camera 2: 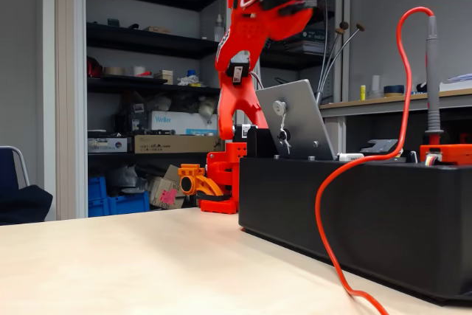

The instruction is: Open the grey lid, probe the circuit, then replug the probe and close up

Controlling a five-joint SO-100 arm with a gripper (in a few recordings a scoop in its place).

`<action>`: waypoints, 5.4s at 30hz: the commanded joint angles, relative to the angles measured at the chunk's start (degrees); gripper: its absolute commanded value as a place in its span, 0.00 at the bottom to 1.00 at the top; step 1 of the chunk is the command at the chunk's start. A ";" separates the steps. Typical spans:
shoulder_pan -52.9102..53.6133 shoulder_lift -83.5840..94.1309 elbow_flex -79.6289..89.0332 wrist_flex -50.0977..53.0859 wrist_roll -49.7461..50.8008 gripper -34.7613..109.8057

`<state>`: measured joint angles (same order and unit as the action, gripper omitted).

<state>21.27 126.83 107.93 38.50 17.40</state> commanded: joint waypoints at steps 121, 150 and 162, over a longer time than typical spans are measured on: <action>-21.88 63.46 68.82 -71.63 111.97 0.24; -18.54 63.46 72.07 -141.15 129.20 0.24; -19.51 63.46 72.07 -149.41 127.88 0.24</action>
<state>1.32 190.55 179.74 -109.42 145.46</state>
